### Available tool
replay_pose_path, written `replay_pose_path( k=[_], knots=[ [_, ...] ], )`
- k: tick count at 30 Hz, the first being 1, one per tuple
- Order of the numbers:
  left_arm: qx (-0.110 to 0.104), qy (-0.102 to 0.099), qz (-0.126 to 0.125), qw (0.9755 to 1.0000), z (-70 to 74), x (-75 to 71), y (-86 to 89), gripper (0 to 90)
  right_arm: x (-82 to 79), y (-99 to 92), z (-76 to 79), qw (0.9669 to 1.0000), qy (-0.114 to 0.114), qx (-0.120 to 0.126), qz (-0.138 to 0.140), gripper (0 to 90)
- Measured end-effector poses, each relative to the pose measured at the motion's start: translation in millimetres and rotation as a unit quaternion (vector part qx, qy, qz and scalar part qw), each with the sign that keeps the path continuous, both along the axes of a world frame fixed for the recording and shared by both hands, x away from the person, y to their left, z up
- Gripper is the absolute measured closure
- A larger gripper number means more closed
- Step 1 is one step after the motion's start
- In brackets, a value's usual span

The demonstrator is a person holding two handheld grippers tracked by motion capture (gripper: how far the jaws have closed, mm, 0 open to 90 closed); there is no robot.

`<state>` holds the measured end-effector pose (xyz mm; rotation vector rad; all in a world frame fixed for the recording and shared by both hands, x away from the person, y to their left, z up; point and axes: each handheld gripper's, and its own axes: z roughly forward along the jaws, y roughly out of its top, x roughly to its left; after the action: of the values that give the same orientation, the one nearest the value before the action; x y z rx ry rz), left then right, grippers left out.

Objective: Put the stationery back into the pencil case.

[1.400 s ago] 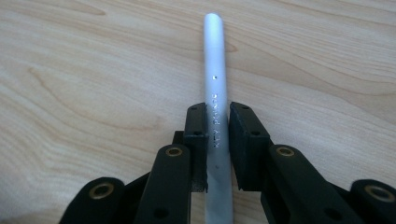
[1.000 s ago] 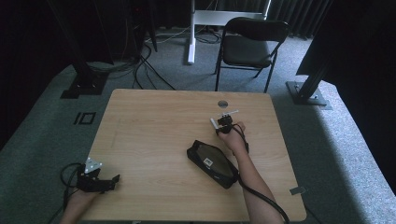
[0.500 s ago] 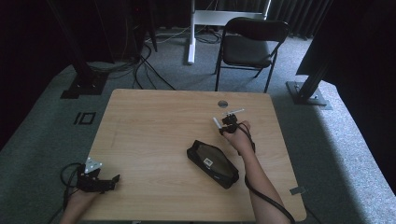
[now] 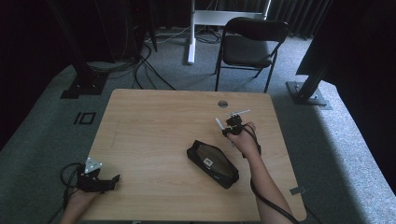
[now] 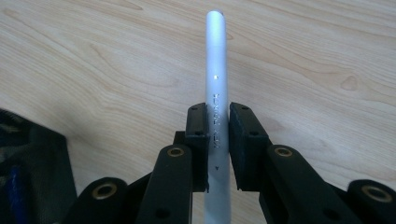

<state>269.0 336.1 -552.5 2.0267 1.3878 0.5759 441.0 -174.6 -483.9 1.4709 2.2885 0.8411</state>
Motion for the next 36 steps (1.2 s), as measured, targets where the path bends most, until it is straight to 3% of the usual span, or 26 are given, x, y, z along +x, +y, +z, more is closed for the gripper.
replay_pose_path(
  k=[9, 15, 26, 36],
  knots=[
    [0.000, 0.000, 0.000, 1.0000, 0.0, 0.0, 0.0, 0.2, -9.0, -7.2, 11.3, 0.9999, -0.011, 0.002, 0.002, 78.3],
    [0.000, 0.000, 0.000, 1.0000, 0.0, 0.0, 0.0, 0.1, -16.2, -11.3, 20.4, 0.9994, -0.020, 0.027, 0.013, 78.3],
    [0.000, 0.000, 0.000, 1.0000, 0.0, 0.0, 0.1, 0.2, -33.1, -15.1, 44.5, 0.9974, -0.044, 0.042, 0.036, 78.3],
    [0.000, 0.000, 0.000, 1.0000, 0.0, 0.0, 0.0, 0.1, -47.9, -16.0, 56.5, 0.9952, -0.052, 0.059, 0.059, 78.3]
  ],
)
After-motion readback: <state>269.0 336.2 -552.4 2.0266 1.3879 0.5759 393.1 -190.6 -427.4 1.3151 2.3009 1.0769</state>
